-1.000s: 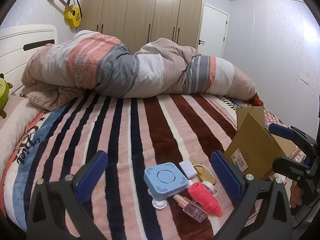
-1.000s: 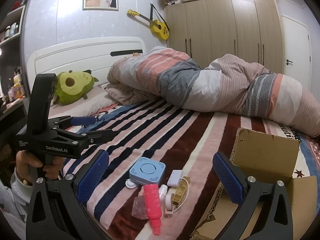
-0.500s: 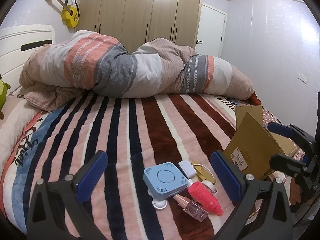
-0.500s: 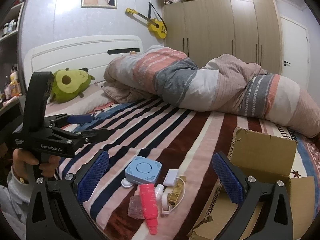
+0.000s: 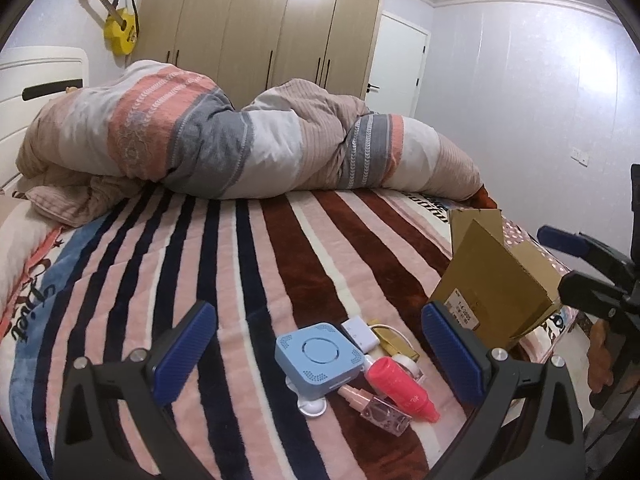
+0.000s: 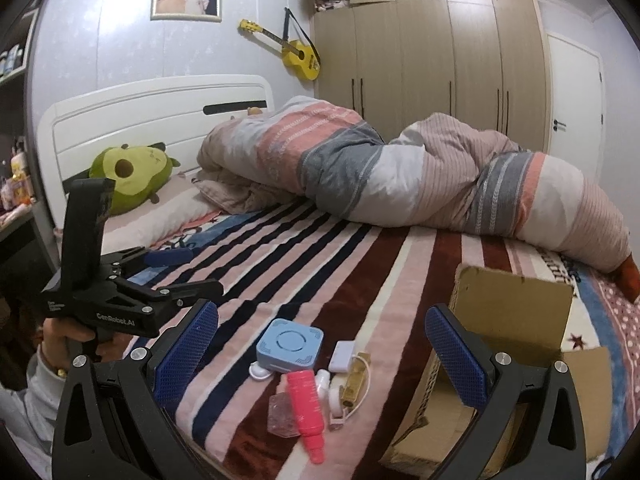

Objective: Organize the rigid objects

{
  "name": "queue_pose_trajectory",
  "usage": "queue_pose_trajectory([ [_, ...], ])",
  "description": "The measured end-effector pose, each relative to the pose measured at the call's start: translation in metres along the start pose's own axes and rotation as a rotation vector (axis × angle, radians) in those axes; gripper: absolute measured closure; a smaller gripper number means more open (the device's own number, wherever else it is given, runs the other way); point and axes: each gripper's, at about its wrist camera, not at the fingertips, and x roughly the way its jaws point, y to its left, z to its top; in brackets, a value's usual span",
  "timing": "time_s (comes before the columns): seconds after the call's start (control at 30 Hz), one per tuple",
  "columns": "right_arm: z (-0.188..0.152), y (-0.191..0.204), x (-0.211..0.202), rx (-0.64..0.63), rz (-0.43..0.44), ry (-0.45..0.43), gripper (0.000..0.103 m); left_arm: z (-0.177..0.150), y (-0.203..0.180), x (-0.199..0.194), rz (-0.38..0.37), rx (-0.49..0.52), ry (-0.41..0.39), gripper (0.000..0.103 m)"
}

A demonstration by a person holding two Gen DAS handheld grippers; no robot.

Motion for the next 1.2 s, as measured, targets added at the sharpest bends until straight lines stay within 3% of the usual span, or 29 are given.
queue_pose_trajectory([
  [0.27,-0.003,0.012,0.0,-0.012,-0.042,0.03,0.001,-0.003,0.012,-0.018,-0.028,-0.011,-0.032,0.0],
  [0.4,0.006,0.03,0.01,-0.052,-0.055,0.066,0.027,-0.003,0.028,-0.025,0.003,-0.021,-0.055,0.001],
  [0.43,0.009,0.039,0.016,-0.069,-0.046,0.081,0.029,-0.003,0.032,-0.026,0.014,-0.024,-0.058,0.001],
  [0.6,0.01,0.062,0.067,-0.089,0.012,0.221,0.028,-0.003,0.059,-0.023,0.064,-0.041,-0.04,0.001],
  [0.7,0.001,0.062,0.111,-0.071,0.011,0.323,0.014,-0.008,0.073,-0.016,0.063,-0.05,-0.007,0.001],
  [0.87,-0.021,0.048,0.172,-0.022,0.021,0.468,0.013,-0.02,0.094,0.0,0.021,-0.088,0.023,0.001],
  [1.2,-0.048,0.027,0.243,0.054,0.011,0.67,0.013,-0.035,0.122,0.033,0.043,-0.136,0.112,0.001],
])
